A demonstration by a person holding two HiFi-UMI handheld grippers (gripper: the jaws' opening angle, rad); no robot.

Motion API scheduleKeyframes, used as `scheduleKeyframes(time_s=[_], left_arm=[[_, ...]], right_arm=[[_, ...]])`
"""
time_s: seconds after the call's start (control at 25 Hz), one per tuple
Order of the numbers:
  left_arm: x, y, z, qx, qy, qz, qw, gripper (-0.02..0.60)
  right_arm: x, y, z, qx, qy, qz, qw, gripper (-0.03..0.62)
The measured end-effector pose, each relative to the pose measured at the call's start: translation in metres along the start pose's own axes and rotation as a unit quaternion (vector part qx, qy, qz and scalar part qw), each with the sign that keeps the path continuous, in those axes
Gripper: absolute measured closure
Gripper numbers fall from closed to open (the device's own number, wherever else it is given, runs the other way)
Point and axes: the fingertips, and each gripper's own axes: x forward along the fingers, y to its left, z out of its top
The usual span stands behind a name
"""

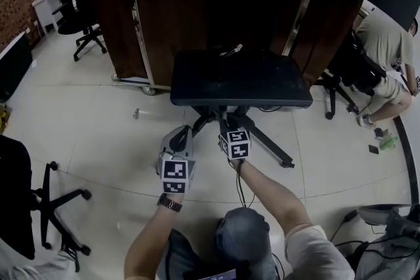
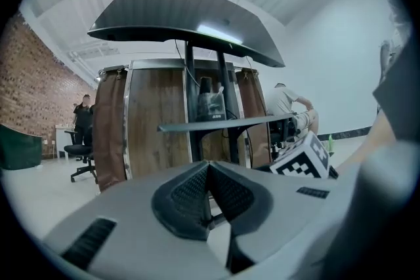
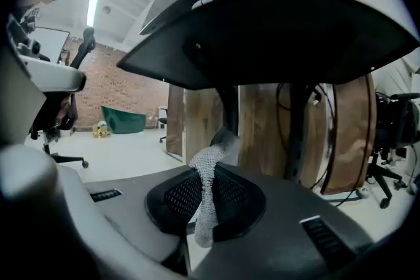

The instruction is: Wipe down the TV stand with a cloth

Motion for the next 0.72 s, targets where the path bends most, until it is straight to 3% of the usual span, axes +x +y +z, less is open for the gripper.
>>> scheduleKeyframes(time_s=[0.2, 0.28, 0.44, 0.6, 0.72], left_arm=[[-0.006, 0.03, -0.035, -0.013, 0.025, 0.031, 0.9991, 0.574], [-0.011, 0.041, -0.046, -0.022, 0.032, 0.045, 0.9983, 0.574], [-0.021, 0.045, -0.07, -0.031, 0.048, 0.05, 0.9971, 0.574], [-0.03, 0.044, -0.084, -0.029, 0.06, 0.051, 0.9965, 0.574], [-0.026, 0.037, -0.095, -0.024, 0.068, 0.044, 0.9964, 0.574]], right_arm=[[0.065, 0.001, 0.03, -0.014, -0.015, 0.011, 1.0, 0.566], [0.091, -0.006, 0.015, -0.009, 0.004, 0.007, 1.0, 0.566], [0.125, -0.004, -0.089, -0.003, 0.1, 0.014, 0.995, 0.566], [0.133, 0.006, -0.205, 0.045, 0.217, 0.036, 0.974, 0.566], [0.12, -0.006, -0.247, 0.076, 0.236, 0.016, 0.969, 0.566]])
